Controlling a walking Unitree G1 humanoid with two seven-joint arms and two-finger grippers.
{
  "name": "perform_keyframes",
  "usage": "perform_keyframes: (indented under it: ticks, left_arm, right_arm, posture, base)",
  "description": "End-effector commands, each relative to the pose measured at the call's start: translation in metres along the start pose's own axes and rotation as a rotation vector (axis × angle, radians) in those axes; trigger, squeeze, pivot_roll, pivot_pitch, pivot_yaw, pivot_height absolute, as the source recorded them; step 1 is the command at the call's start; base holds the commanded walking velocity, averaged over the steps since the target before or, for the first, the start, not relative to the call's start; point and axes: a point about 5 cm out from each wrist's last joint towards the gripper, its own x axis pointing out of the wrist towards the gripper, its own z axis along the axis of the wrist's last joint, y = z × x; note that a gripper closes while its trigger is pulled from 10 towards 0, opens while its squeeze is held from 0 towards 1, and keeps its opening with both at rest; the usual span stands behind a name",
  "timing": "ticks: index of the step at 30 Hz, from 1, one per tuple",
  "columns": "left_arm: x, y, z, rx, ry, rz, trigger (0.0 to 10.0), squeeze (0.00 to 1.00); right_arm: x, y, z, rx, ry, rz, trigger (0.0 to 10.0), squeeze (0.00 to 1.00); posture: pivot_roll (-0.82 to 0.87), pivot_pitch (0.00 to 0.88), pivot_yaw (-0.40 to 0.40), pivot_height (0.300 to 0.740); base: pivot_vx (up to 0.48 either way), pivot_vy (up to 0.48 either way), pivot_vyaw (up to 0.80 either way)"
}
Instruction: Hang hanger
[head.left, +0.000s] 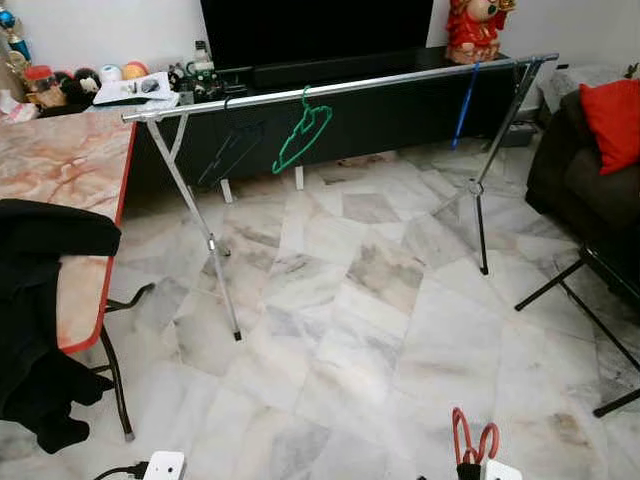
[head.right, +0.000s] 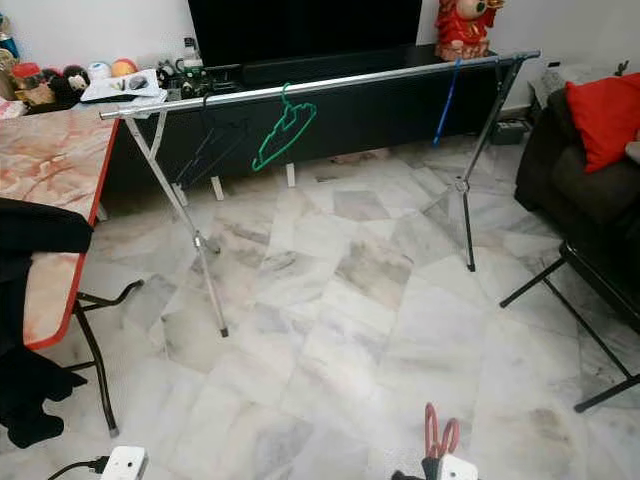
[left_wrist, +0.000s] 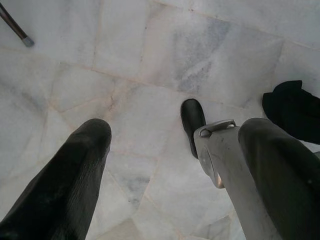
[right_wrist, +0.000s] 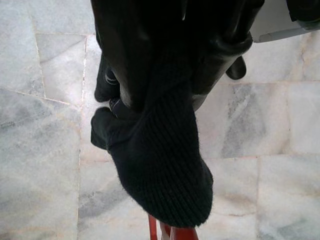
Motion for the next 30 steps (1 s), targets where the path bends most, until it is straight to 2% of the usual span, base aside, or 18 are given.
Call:
perform_keyframes:
  ticks: [1,7,11,12,13,15,17,20,22,24,26,30]
  left_arm:
    - [-0.003,0.004,-0.011,0.003,0.043,0.009,10.0,0.00]
    - [-0.003,0.004,-0.011,0.006,0.044,0.009,10.0,0.00]
    - [-0.003,0.004,-0.012,0.005,0.044,0.012,10.0,0.00]
    - [-0.003,0.004,-0.012,0.005,0.044,0.012,10.0,0.00]
    - [-0.004,0.005,-0.012,0.006,0.045,0.013,10.0,0.00]
    - [-0.004,0.005,-0.013,0.007,0.048,0.014,10.0,0.00]
    - [-0.004,0.006,-0.014,0.008,0.052,0.015,10.0,0.00]
    - [-0.005,0.006,-0.015,0.010,0.054,0.015,10.0,0.00]
    - [-0.005,0.006,-0.014,0.015,0.049,0.013,10.0,0.00]
    - [-0.004,0.006,-0.011,0.021,0.030,0.011,10.0,0.00]
    - [-0.003,0.006,-0.003,0.031,-0.005,0.001,10.0,0.00]
    - [-0.001,0.006,0.012,0.076,-0.060,-0.026,10.0,0.00]
  right_arm:
    - [-0.001,0.005,-0.006,0.008,0.027,0.006,10.0,0.00]
    - [-0.001,0.005,-0.006,0.005,0.022,-0.002,10.0,0.00]
    - [0.001,0.005,0.001,-0.048,-0.001,0.001,10.0,0.00]
    - [0.001,0.006,0.004,-0.094,-0.013,0.012,10.0,0.00]
    - [0.002,0.010,0.009,-0.216,-0.027,0.038,10.0,0.00]
    - [0.003,0.015,0.013,-0.341,-0.043,0.070,10.0,0.00]
    - [0.004,0.015,0.021,-0.373,-0.064,0.069,10.0,0.00]
    - [0.005,0.013,0.029,-0.347,-0.087,0.056,10.0,0.00]
    - [0.006,0.013,0.039,-0.371,-0.127,0.053,10.0,0.00]
    - [0.006,0.015,0.047,-0.415,-0.156,0.061,10.0,0.00]
    - [0.006,0.018,0.061,-0.512,-0.216,0.075,10.0,0.00]
    - [0.005,0.029,0.087,-0.644,-0.305,0.140,10.0,0.00]
  posture:
    - [-0.01,0.073,0.057,0.740]
    - [0.00,0.074,0.059,0.740]
    - [0.00,0.074,0.059,0.740]
    - [0.00,0.077,0.061,0.740]
    - [0.00,0.078,0.061,0.740]
    - [0.00,0.079,0.063,0.740]
    - [0.00,0.080,0.064,0.740]
    - [0.00,0.081,0.065,0.740]
    - [0.00,0.079,0.066,0.740]
    - [0.00,0.077,0.066,0.740]
    - [0.00,0.076,0.066,0.740]
    - [0.00,0.076,0.066,0.740]
  base:
    - [0.000,0.000,0.00]
    - [0.000,0.000,0.00]
    - [0.000,0.000,0.00]
    - [0.000,0.000,0.00]
    - [0.000,0.000,0.00]
    - [0.000,0.000,0.00]
    - [0.000,0.000,0.00]
    - [0.000,0.000,0.00]
    - [0.000,0.000,0.00]
    - [0.000,0.000,0.00]
    - [0.000,0.000,0.00]
    - [0.000,0.000,0.00]
